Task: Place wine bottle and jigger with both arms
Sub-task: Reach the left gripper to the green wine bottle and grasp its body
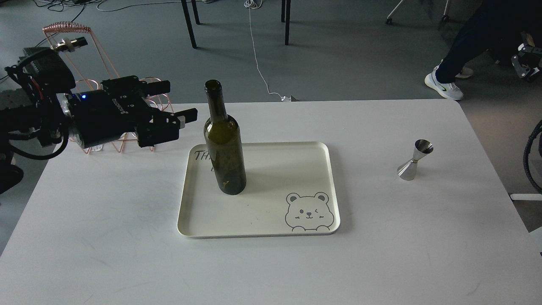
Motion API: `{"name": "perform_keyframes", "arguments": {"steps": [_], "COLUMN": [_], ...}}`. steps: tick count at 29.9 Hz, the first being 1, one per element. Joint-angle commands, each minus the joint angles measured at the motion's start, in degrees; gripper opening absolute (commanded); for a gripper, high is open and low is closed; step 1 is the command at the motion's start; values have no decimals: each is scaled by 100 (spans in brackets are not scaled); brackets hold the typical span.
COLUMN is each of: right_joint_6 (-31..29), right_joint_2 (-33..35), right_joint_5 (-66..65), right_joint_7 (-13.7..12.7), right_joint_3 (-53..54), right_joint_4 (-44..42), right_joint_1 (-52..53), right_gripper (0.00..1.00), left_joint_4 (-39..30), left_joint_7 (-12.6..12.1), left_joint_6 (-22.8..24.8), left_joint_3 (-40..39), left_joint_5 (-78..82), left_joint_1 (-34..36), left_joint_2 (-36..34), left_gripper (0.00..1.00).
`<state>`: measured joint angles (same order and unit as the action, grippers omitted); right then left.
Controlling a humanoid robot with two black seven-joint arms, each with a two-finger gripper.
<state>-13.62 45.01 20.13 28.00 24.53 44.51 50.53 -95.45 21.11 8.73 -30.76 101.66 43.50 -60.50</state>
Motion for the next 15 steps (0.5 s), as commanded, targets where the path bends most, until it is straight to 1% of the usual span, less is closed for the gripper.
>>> {"name": "perform_keyframes", "arguments": {"steps": [1,5,8,12,15], "right_joint_6": [0,0,0,0,0], "right_joint_2": [-1,-1,-1,-1,-1], "right_joint_5": [0,0,0,0,0], "right_joint_7": [0,0,0,0,0], "right_joint_3": [70,79,87,123,140], "right_joint_4": [-4,5,5,14,14], "right_joint_1": [0,0,0,0,0], "right_gripper": [97,97,97,97,97], "left_joint_4": [0,114,351,554,572], "left_joint_7": [69,43,8,-10,-10], "left_joint_6": [-371,-521,-635,-653,-653], "left_joint_3": [290,290,299,299,299], "left_joint_5": [65,73,73,82,73], "left_joint_1": [9,45,53,53,62], "left_joint_2": [117,476,732,856,856], "left_gripper": [97,97,97,93,89]}}
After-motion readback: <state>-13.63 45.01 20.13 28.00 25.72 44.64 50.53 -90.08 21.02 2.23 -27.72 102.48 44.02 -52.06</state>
